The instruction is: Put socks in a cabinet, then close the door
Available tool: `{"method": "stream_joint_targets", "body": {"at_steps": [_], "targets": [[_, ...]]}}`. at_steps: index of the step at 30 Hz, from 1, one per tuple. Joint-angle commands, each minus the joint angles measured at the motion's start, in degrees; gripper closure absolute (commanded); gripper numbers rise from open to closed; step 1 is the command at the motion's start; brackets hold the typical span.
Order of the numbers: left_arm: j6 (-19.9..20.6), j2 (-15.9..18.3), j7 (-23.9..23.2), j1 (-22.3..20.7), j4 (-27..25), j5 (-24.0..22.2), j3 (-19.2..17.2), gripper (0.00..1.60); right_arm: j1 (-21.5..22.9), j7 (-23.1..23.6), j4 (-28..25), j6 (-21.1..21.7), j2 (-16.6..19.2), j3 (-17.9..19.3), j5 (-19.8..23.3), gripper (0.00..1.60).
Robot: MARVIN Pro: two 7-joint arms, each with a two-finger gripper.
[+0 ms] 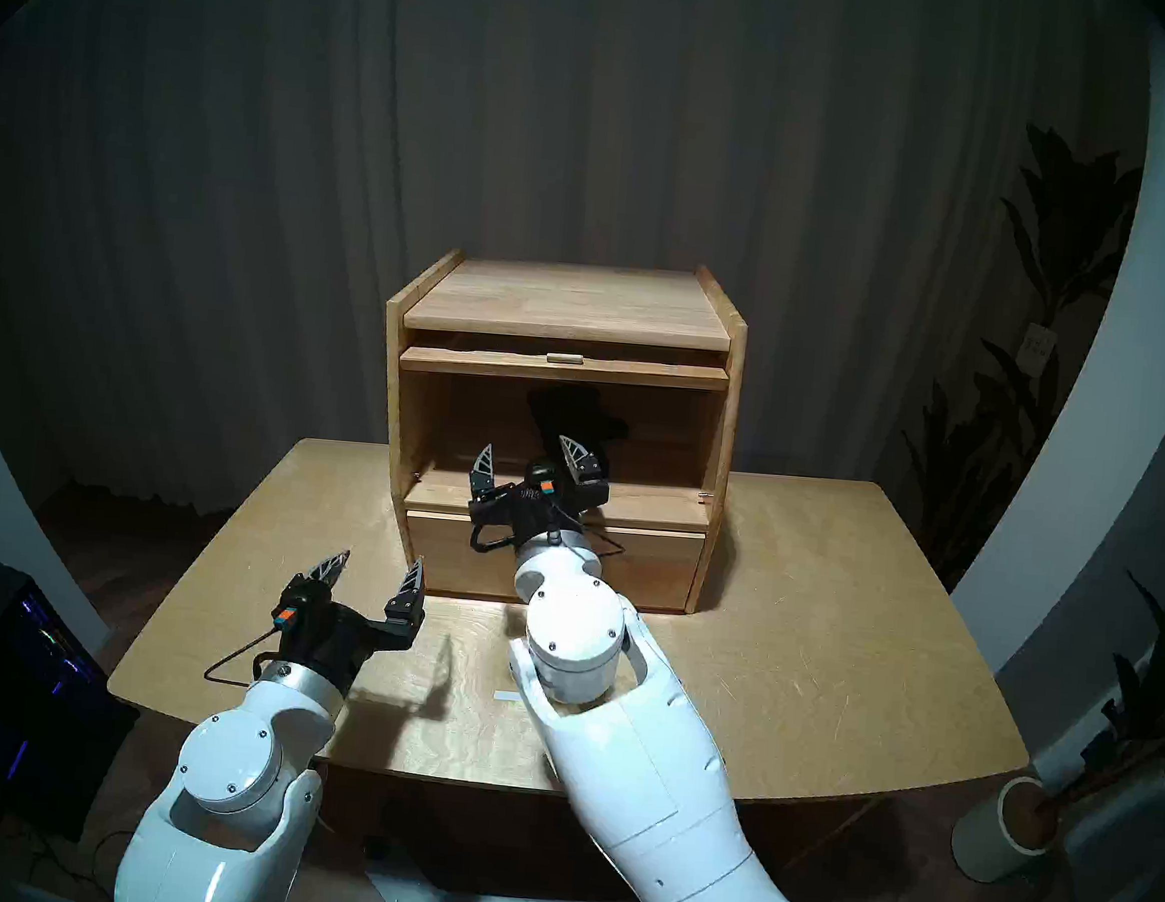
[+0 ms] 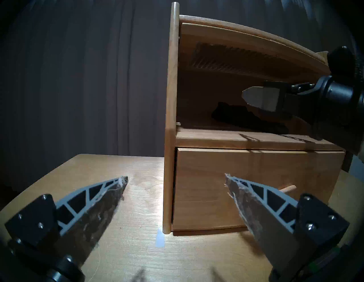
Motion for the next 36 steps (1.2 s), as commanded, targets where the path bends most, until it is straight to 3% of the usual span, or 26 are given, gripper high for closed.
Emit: {"method": "stream_joint_targets", "body": {"at_steps": [1,17,26,27,36], "targets": [[-0.30,0.02,-0.03,-0.52,-0.83,0.01,-0.04,0.00,-2.70,1.58,-6.89,-1.99,2.82,0.00,0.46,0.00],[-0.26,0.13,-0.02,-0.58,-0.20,-0.30,0.02,0.00,2.05,3.08,-17.33,-7.76,4.58,4.49,1.49,0.00],[-0.31,0.20,-0.02,-0.71,-0.01,-0.47,0.05,0.00,4.83,-0.11,-23.43,-10.83,7.63,14.47,1.26,0.00],[-0.32,0.21,-0.02,-0.74,-0.01,-0.48,0.06,0.00,4.17,-0.61,-25.44,-10.59,8.23,16.90,1.20,0.00],[-0.40,0.30,-0.02,-0.92,-0.15,-0.63,0.08,0.00,-1.77,-7.56,-29.11,-9.88,12.77,24.13,1.41,0.00]]}}
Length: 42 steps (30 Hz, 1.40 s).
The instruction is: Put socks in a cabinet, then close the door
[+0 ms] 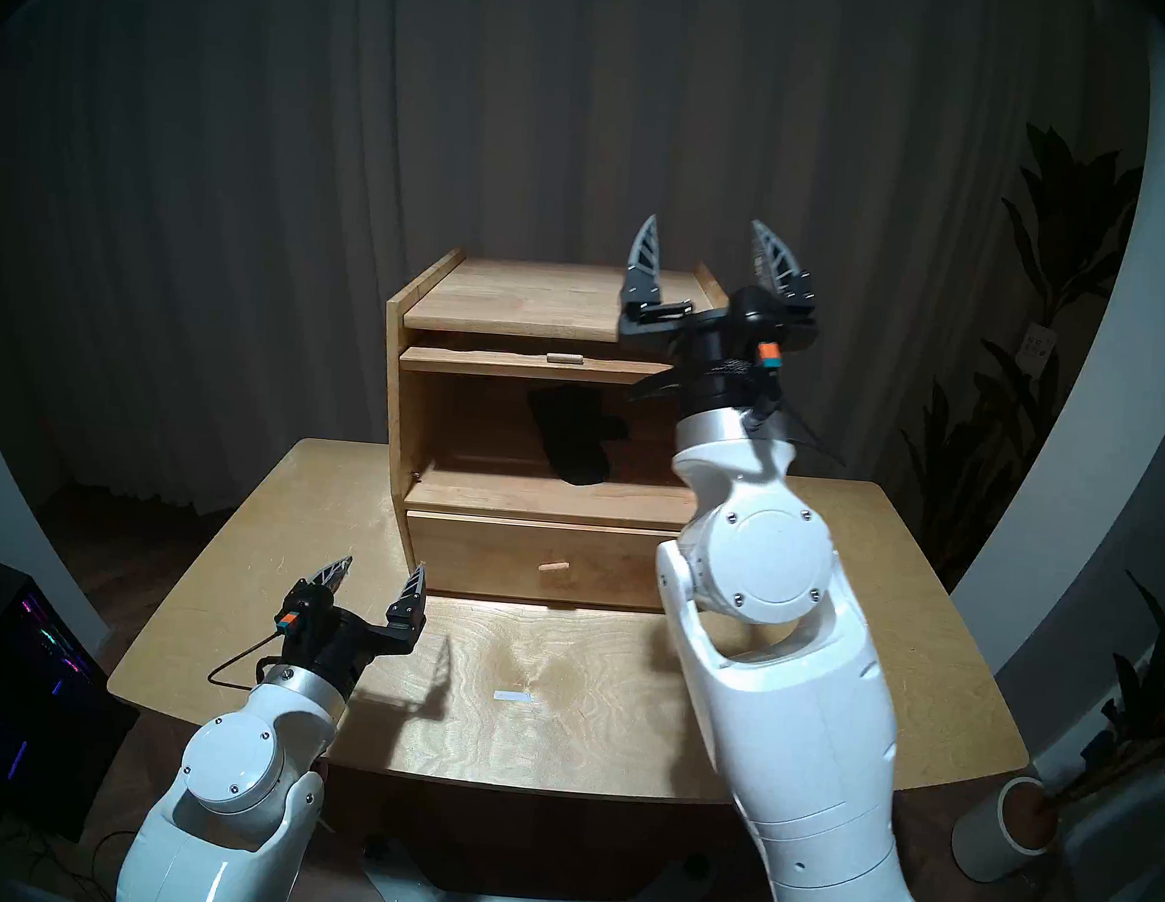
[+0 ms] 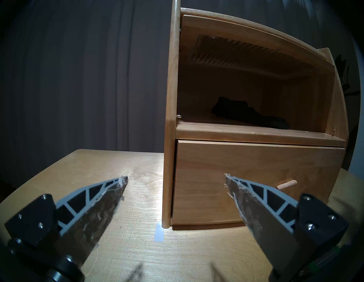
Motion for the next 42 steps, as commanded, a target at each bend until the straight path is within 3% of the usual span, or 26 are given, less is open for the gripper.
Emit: {"method": "stream_joint_targets", "body": {"at_steps": [1,8,9,10,11,17,25,33,42], "targets": [[-0.41,0.03,-0.03,-0.67,-1.22,0.06,-0.06,0.00,-5.11,-4.87,-3.20,0.15,3.54,8.75,0.19,0.00],[-0.48,0.12,-0.03,-0.78,-1.39,-0.01,-0.04,0.00,-10.57,-9.63,0.82,2.04,5.19,15.31,1.19,0.00],[-0.48,0.13,-0.03,-0.79,-1.41,-0.01,-0.04,0.00,-11.05,-10.05,2.15,2.57,5.32,15.98,1.39,0.00],[-0.51,0.16,-0.03,-0.80,-1.50,-0.03,-0.04,0.00,-13.45,-10.65,4.62,3.47,5.47,19.21,2.33,0.00],[-0.52,0.17,-0.02,-0.81,-1.56,-0.03,-0.03,0.00,-12.97,-11.31,6.33,4.06,5.77,18.71,2.65,0.00],[-0.73,0.54,0.04,-0.76,-2.07,0.42,-0.08,0.00,-17.46,-9.84,13.24,5.69,5.99,24.87,6.55,0.00],[-2.41,4.97,1.46,-0.46,-4.51,12.36,3.73,0.00,-23.89,-4.25,12.64,4.53,7.42,28.67,11.84,0.00],[-1.38,9.57,3.08,-5.41,-6.11,25.91,4.78,0.00,-24.38,-2.05,13.18,4.66,7.33,29.85,13.53,0.00],[-1.84,15.86,1.59,-7.12,-8.27,39.22,5.86,0.00,-25.20,-0.49,13.29,4.73,7.51,30.51,14.78,0.00]]}}
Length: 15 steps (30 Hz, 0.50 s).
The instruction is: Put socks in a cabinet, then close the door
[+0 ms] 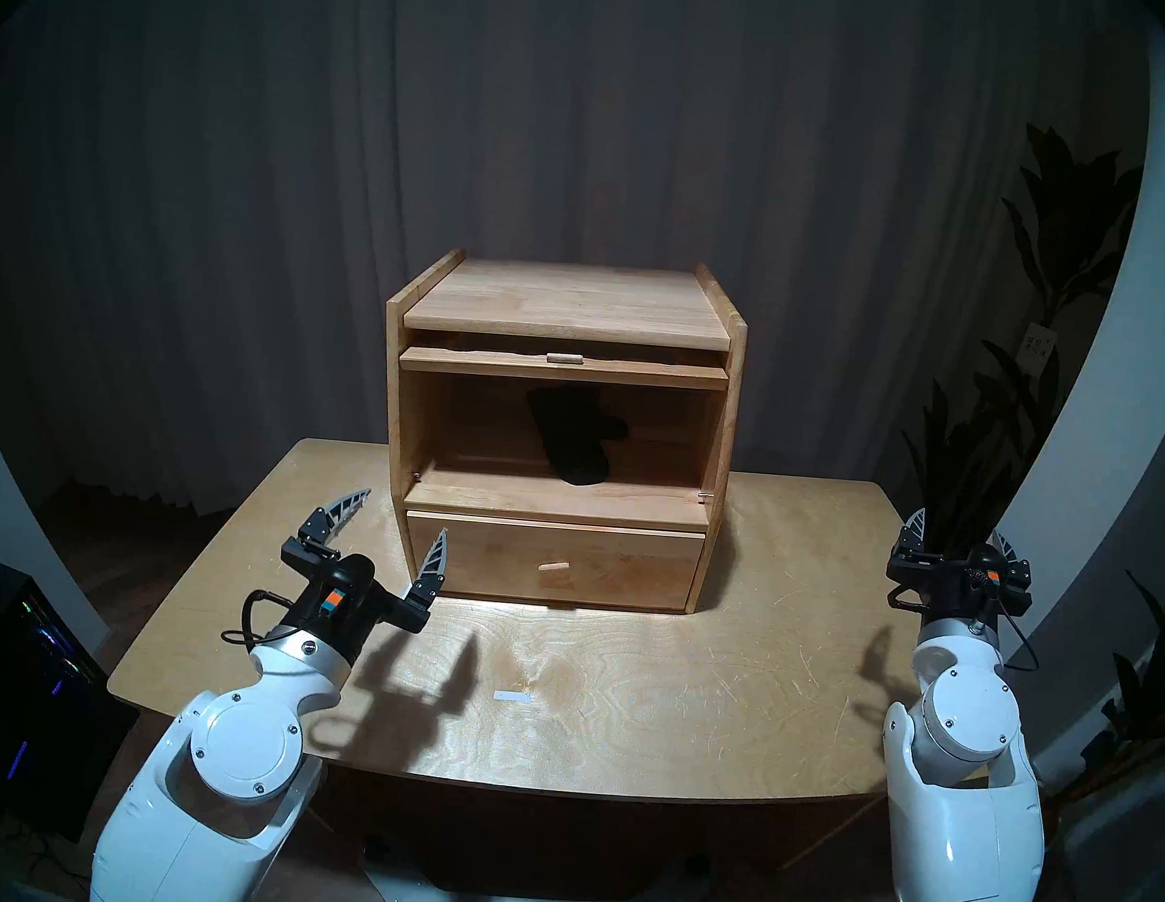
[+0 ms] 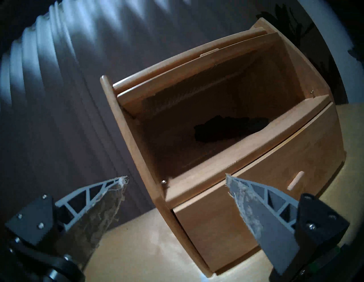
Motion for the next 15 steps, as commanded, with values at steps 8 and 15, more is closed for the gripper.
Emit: {"method": "stream_joint_targets", "body": {"at_steps": [8,15], "targets": [[-0.79,11.02,-5.19,-3.76,-6.67,18.93,2.82,0.00,-1.17,2.29,-1.20,-0.60,0.81,1.23,1.58,0.00],[1.17,13.97,-9.49,-7.21,-8.53,27.46,2.99,0.00,-1.79,3.62,-1.49,-0.75,1.11,1.75,2.57,0.00]]}}
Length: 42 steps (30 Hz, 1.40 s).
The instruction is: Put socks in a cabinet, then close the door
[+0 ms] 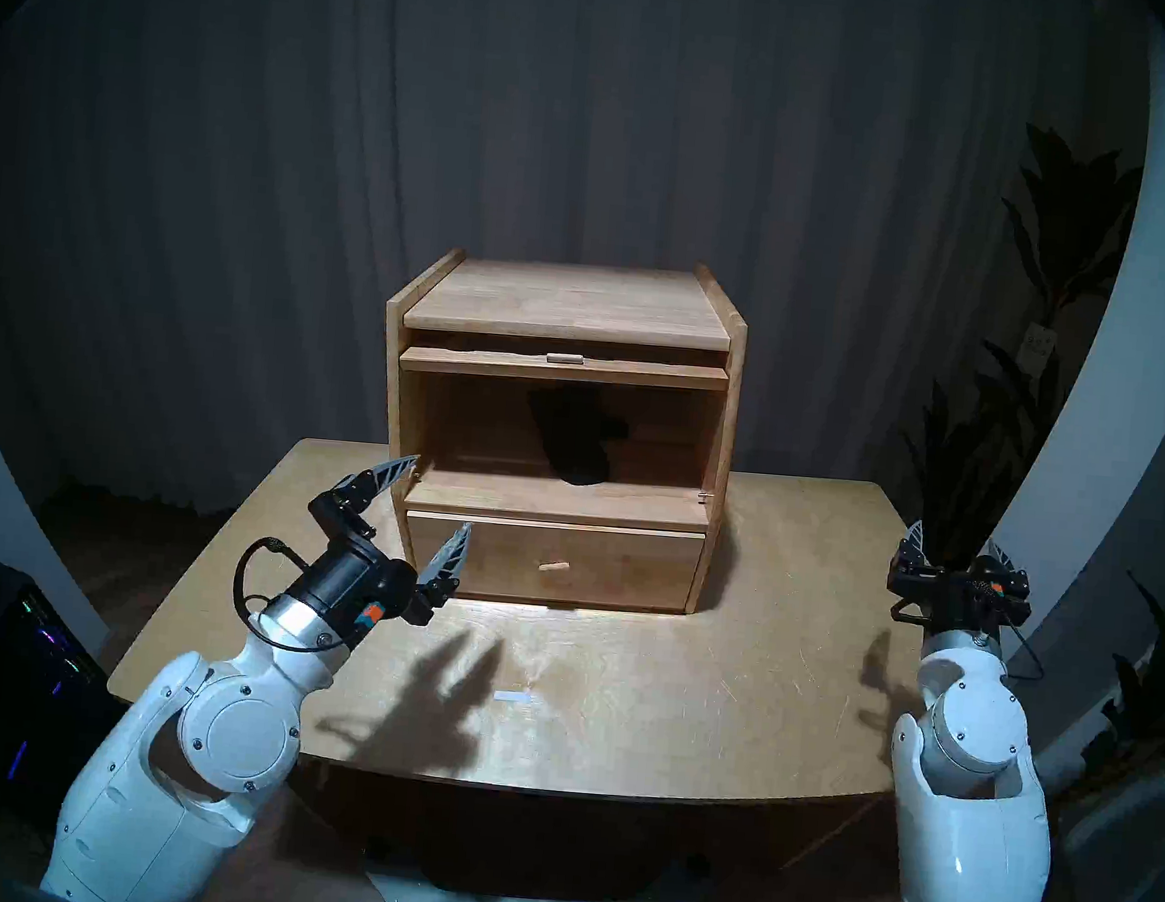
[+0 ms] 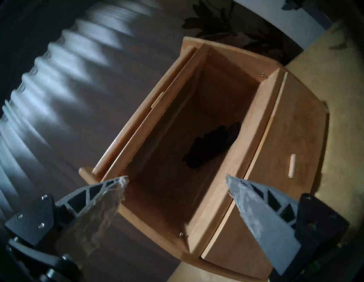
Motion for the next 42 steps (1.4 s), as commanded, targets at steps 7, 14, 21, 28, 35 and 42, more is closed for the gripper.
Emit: {"method": "stream_joint_targets", "body": {"at_steps": [7,14,21,28,35,42], "targets": [[4.40,5.98,-7.86,-8.96,-3.38,14.15,-1.00,0.00,-0.67,2.32,-1.79,-0.87,0.99,1.26,1.45,0.00],[7.28,6.76,-13.35,-12.60,-2.65,19.95,-2.08,0.00,-1.25,3.73,-2.14,-1.04,1.28,1.81,2.46,0.00],[11.84,1.76,-19.06,-17.06,-3.28,22.22,2.42,0.00,-2.23,5.86,-2.89,-1.46,1.71,2.66,3.91,0.00],[16.03,-3.00,-19.68,-20.70,-6.17,20.44,8.05,0.00,-2.66,7.12,-2.95,-1.49,1.87,3.13,4.80,0.00],[22.43,-7.44,-18.32,-24.35,-3.68,21.71,10.49,0.00,-3.35,8.81,-3.35,-1.79,2.17,3.79,5.99,0.00],[28.96,-11.98,-16.68,-28.58,4.58,26.59,12.16,0.00,-3.92,10.37,-3.55,-1.99,2.38,4.38,7.08,0.00]]}}
